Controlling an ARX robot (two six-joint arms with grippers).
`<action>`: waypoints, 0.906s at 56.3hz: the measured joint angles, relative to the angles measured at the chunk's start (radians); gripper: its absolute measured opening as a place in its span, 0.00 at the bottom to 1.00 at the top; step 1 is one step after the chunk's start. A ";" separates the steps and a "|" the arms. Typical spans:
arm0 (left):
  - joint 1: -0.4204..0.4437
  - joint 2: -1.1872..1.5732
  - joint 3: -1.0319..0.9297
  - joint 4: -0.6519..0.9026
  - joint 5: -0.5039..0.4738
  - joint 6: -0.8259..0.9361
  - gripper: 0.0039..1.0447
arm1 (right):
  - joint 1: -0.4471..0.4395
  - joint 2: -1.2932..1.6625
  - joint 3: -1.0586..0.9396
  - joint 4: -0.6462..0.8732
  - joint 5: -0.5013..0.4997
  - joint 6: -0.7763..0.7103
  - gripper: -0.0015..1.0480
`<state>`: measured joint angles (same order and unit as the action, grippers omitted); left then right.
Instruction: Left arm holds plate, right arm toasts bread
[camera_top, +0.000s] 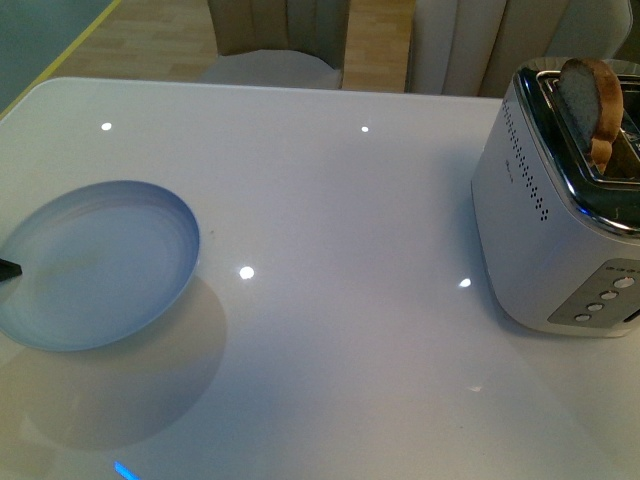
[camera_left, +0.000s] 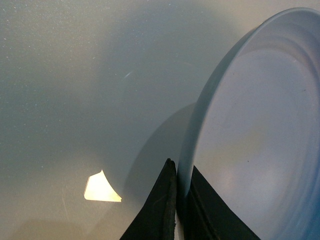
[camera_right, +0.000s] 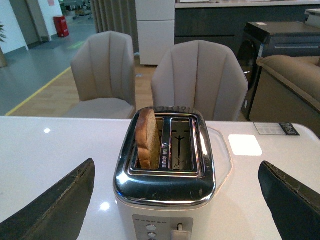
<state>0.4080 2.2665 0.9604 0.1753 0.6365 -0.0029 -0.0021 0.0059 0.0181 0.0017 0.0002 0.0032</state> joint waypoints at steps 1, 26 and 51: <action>0.000 0.013 0.009 0.002 0.000 0.000 0.02 | 0.000 0.000 0.000 0.000 0.000 0.000 0.92; 0.011 0.161 0.132 -0.005 -0.029 0.018 0.02 | 0.000 0.000 0.000 0.000 0.000 0.000 0.92; 0.011 0.188 0.152 -0.002 -0.032 0.013 0.20 | 0.000 0.000 0.000 0.000 0.000 0.000 0.92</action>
<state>0.4194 2.4550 1.1122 0.1738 0.6044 0.0097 -0.0021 0.0055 0.0181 0.0017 0.0002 0.0032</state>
